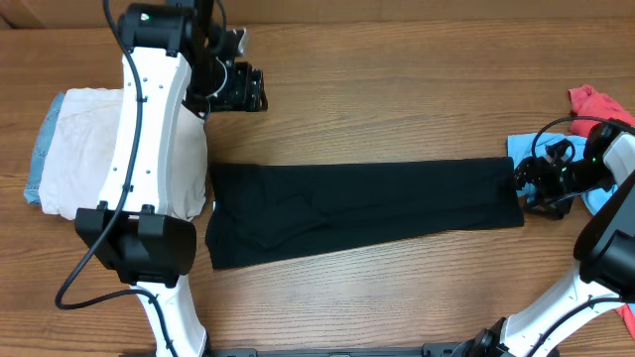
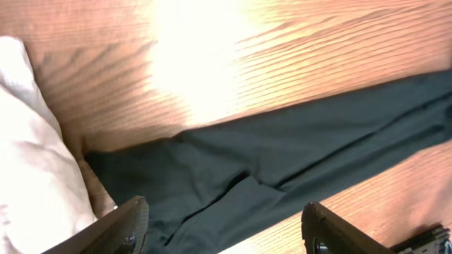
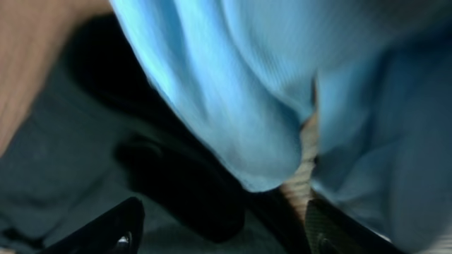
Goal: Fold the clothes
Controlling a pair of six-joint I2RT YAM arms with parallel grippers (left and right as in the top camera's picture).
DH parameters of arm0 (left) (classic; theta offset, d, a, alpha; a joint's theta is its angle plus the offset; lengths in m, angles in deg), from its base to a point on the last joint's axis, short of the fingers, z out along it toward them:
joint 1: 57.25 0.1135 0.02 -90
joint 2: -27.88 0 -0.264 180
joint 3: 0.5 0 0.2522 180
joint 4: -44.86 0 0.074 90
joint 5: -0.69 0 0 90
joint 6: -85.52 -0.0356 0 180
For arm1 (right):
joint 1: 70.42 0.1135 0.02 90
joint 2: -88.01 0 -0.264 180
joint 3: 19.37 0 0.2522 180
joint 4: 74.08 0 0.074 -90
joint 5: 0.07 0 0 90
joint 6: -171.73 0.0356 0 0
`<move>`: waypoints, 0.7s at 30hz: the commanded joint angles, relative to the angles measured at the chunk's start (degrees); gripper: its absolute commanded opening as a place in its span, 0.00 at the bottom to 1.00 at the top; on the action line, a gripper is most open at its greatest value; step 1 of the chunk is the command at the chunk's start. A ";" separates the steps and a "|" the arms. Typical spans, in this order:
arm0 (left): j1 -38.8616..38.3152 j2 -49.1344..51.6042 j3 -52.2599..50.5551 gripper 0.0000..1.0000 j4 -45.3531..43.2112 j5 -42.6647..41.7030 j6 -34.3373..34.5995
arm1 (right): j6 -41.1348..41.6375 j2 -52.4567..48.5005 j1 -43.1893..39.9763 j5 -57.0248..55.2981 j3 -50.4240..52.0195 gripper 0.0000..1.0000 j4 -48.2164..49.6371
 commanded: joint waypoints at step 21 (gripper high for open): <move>0.00 -1.75 5.81 0.73 1.44 -2.38 -3.67 | -1.18 0.04 1.14 5.14 -0.81 0.04 -1.38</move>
